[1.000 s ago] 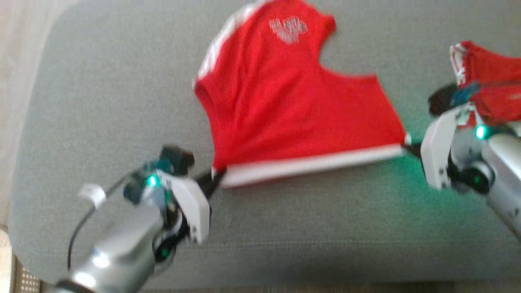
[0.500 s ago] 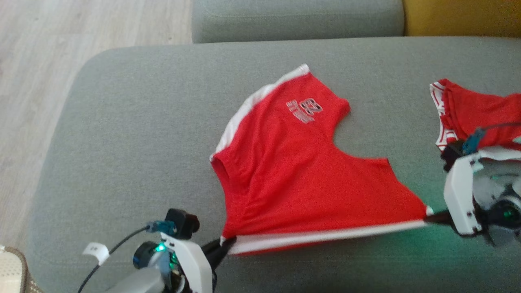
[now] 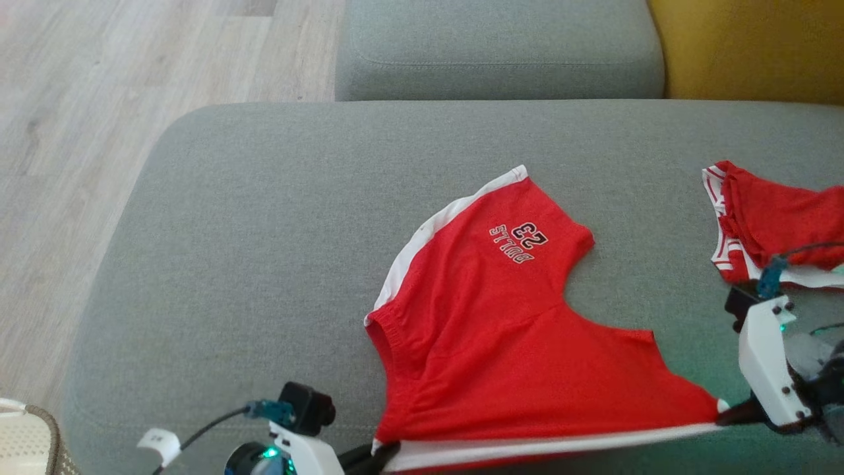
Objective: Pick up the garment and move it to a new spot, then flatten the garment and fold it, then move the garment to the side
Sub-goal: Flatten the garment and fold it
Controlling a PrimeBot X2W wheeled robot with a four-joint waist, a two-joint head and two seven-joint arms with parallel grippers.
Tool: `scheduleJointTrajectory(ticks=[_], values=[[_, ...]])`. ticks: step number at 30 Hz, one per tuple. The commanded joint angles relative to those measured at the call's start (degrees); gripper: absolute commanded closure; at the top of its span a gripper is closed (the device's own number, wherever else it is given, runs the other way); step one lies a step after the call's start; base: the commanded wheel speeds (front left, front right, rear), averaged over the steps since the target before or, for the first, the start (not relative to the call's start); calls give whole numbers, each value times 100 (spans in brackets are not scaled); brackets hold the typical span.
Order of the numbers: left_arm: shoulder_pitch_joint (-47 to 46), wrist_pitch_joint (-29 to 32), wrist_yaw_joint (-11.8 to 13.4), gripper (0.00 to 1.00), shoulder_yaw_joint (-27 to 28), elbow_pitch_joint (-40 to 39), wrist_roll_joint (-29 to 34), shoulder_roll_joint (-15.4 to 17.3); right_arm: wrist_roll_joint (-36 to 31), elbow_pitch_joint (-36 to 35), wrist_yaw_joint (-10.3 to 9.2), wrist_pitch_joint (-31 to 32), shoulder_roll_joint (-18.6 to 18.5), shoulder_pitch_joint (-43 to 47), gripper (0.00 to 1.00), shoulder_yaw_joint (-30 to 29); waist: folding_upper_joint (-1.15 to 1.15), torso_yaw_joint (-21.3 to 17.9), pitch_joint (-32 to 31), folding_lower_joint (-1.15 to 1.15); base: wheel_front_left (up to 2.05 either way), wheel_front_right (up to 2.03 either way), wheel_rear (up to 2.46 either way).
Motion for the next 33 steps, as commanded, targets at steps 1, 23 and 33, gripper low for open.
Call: scheduleJointTrajectory(ticks=[1,23,33], values=[[-241,-73,66,100,274,-150,-64,238,-90,-93,-3,9,-346,-48,100,-164,0,10,-5,1,0,0,0],[-968,-133,280,100,897,-752,-367,36,-1309,183,-3,-634,1188,-1361,100,-1822,0,691,794,1,0,0,0],[-1648,-118,-7,100,961,-225,-370,-474,-1904,972,-3,-871,1460,-2157,100,-2198,0,1028,1431,1,0,0,0]])
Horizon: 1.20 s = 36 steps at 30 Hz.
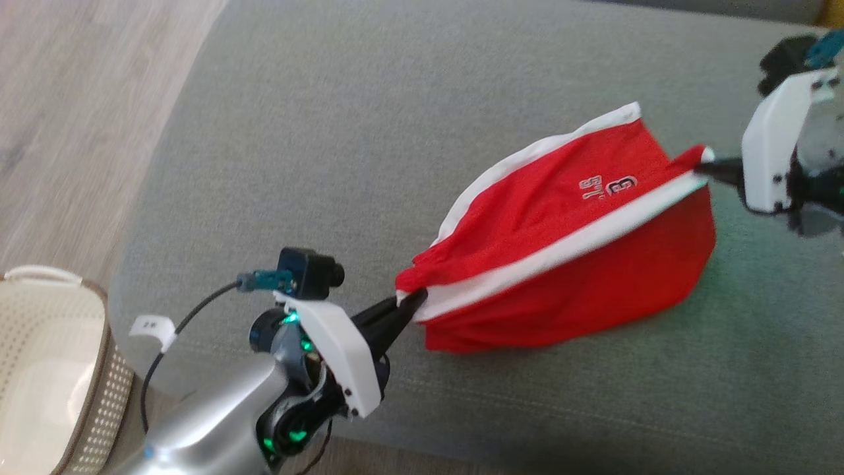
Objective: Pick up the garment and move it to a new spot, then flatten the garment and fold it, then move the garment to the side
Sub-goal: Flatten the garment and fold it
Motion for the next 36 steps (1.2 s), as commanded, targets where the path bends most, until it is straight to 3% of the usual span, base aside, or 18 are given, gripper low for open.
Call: scheduleJointTrajectory(ticks=[1,10,18,27,28,30,34,35,36], values=[[-387,-51,-70,100,253,-28,3,27,-109,-33,-2,-111,-24,-274,100,-115,0,126,203,0,0,0,0],[-713,-138,-255,100,329,371,-73,-261,-358,360,-2,-439,90,-669,100,-247,0,244,556,0,0,0,0],[-1080,-210,-394,100,382,783,-132,-545,-751,396,-2,-1040,74,-982,100,-47,0,330,958,0,0,0,0],[-1396,-359,-520,100,337,1274,-165,-854,-753,562,-2,-1315,24,-1254,100,117,0,415,1268,0,0,0,0],[-1426,-410,-526,80,354,1327,-168,-884,-751,585,-2,-1336,18,-1273,100,134,0,421,1283,0,0,0,0],[-1477,-523,-533,0,400,1440,-174,-940,-738,630,-2,-1365,15,-1308,100,169,0,432,1310,0,0,0,0],[-1551,-748,-542,0,507,1673,-212,-1058,-761,715,-2,-1566,5,-1366,100,216,0,465,1317,0,0,0,0],[-1567,-796,-545,0,528,1720,-222,-1079,-841,741,-2,-1716,-7,-1394,20,220,0,473,1331,0,0,0,0],[-1589,-837,-548,0,543,1765,-226,-1097,-874,844,-2,-1820,6,-1421,0,163,0,482,1352,0,0,0,0]])
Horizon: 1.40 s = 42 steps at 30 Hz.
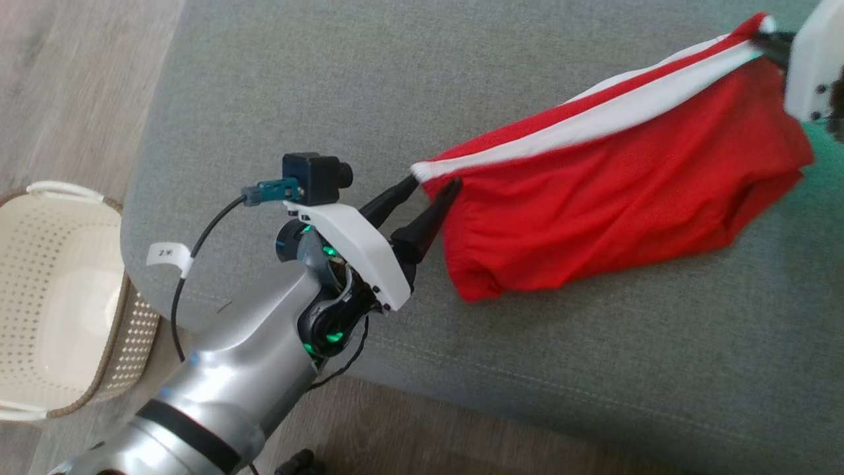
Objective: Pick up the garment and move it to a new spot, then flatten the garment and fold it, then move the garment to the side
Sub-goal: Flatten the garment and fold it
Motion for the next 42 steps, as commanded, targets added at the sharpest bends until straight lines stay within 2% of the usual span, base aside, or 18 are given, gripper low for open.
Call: scheduleJointTrajectory(ticks=[1,9,16,19,20,23,24,25,27,29,35,39,42], values=[[-260,-75,-23,0,234,-62,-26,80,-38,-18,-2,-89,-7,-196,0,-56,0,19,22,0,0,0,0],[-301,-193,-49,0,142,157,-85,1,-336,358,-2,-867,111,-351,0,-72,0,40,-17,0,0,0,0],[-232,-506,-54,0,247,214,-139,124,-407,535,-2,-1872,297,-233,0,-95,0,-162,-315,0,0,0,0],[-163,-719,49,0,404,189,-101,222,-409,487,-2,-2379,366,-77,0,-48,0,-299,-512,0,0,0,0],[-163,-719,49,0,404,189,-101,222,-409,487,-2,-2379,366,-77,0,-48,0,-299,-512,0,0,0,0],[-67,-882,250,0,618,91,20,341,-297,396,-2,-2776,478,147,0,-21,0,-465,-716,0,0,0,0],[44,-943,402,0,815,-31,118,398,-146,264,-2,-3047,527,334,0,-15,0,-576,-865,0,0,0,0],[44,-943,402,0,815,-31,118,398,-146,264,-2,-3047,527,334,0,-15,0,-576,-865,0,0,0,0],[168,-970,580,0,1029,-208,325,456,-193,136,-2,-3401,461,521,0,72,0,-674,-1009,0,0,0,0],[362,-975,768,0,1460,-512,595,469,-280,21,-2,-3786,421,711,0,137,0,-777,-1139,0,0,0,0],[1273,-978,1345,0,2469,-1483,1860,446,-590,-257,-2,-4463,464,1274,0,155,0,-1117,-1435,0,0,0,0],[1935,-978,1506,0,2983,-2104,2487,272,-1047,-598,-2,-4635,498,1681,0,-230,0,-1294,-1552,0,0,0,0],[2415,-979,1375,0,3409,-2442,2649,4,-1442,-992,-2,-4659,647,2166,0,-643,0,-1416,-1605,0,0,0,0]])
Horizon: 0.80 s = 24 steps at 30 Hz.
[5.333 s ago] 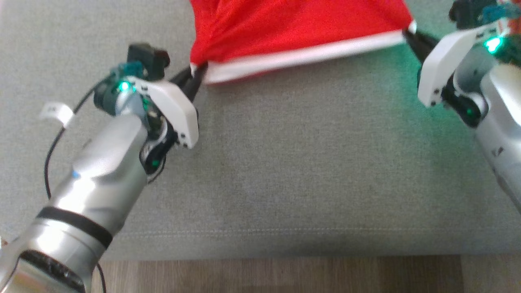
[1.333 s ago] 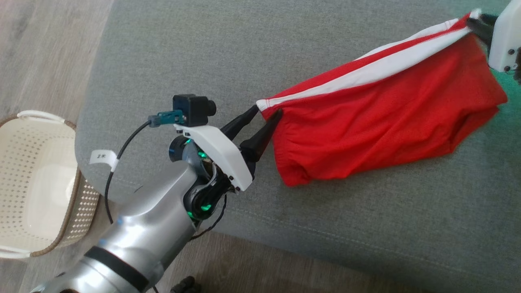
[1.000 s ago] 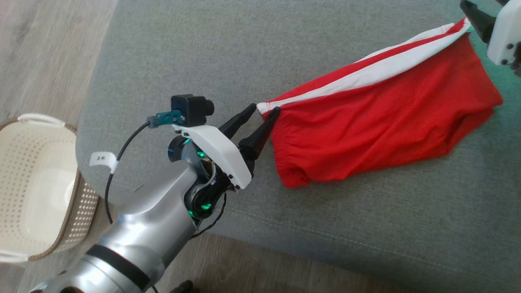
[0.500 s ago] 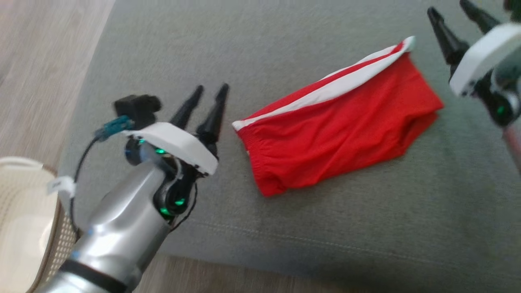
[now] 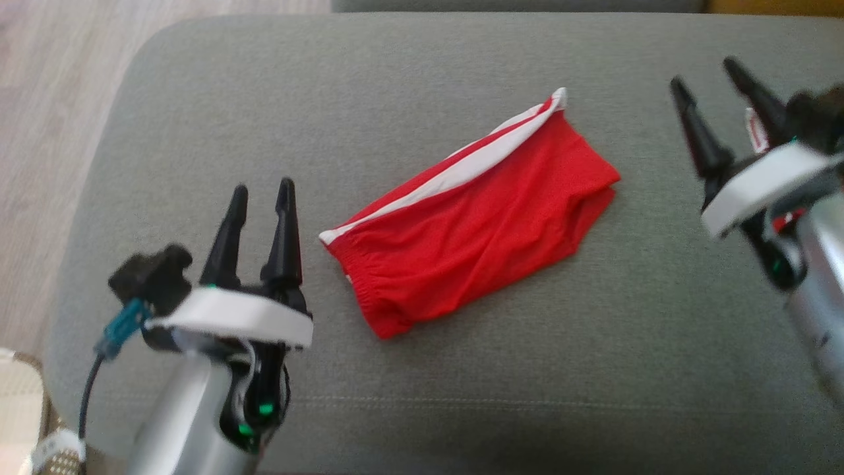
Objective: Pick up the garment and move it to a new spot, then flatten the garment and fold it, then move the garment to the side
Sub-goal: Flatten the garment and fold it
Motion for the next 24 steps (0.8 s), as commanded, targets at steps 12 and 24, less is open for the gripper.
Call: scheduleJointTrajectory(ticks=[12,24], values=[[1065,-70,-744,0,1558,-563,1358,-616,-1777,-2096,-2,-53,1172,2406,0,-1690,0,-488,-206,0,0,0,0],[1579,-70,-291,0,1272,-818,2070,-667,-2737,-2710,-2,-53,1815,3215,0,-2185,0,-513,-190,0,0,0,0]])
